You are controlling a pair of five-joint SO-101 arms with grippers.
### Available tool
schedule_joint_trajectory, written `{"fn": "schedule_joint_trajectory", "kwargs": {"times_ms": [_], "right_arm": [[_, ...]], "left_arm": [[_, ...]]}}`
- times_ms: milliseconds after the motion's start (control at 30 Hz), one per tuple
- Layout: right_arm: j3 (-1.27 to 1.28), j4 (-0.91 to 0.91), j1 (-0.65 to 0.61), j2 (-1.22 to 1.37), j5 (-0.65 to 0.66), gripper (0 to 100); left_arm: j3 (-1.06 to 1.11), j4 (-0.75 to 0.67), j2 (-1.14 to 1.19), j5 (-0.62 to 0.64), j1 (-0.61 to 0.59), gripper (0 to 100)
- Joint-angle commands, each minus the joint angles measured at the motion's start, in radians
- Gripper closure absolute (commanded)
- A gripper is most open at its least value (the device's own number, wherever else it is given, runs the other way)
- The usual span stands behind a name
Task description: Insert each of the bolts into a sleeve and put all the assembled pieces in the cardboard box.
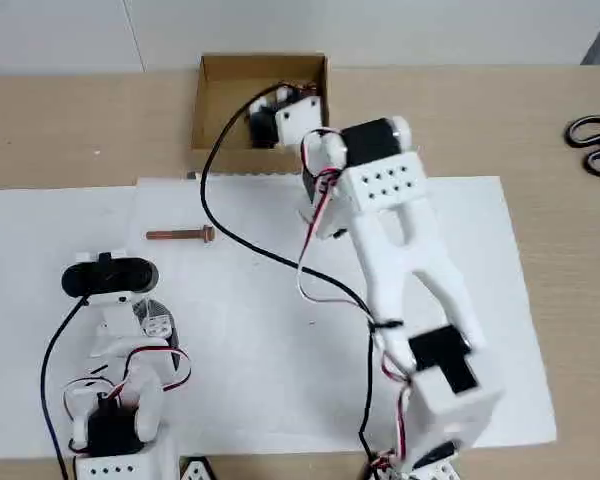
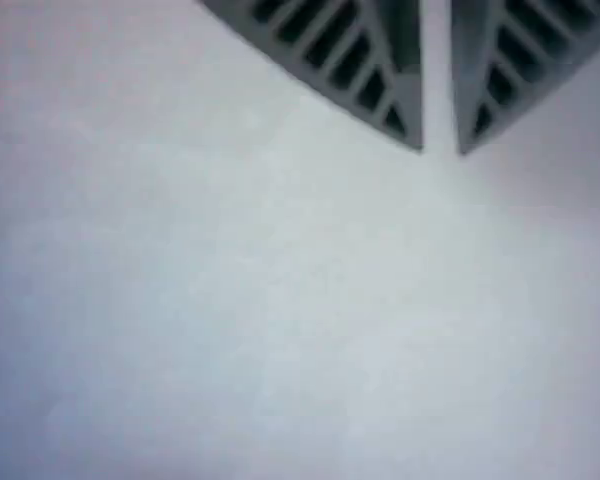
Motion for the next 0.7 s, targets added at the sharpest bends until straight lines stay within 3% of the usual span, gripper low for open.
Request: {"fn": "schedule_joint_trajectory", "kwargs": {"times_ms": [0, 300, 667], "right_arm": [[0.071, 0.019, 0.030, -0.193, -0.078, 99.5], [0.529, -0.012, 0.097, -0.719, -0.129, 99.5], [1.381, -0.487, 0.282, -1.527, -0.299, 99.5]], "left_arm": [[-0.005, -0.021, -0.009, 0.002, 0.002, 99], [-0.005, -0.021, -0.009, 0.003, 0.002, 99], [-0.005, -0.021, -0.009, 0.003, 0.002, 99]]}}
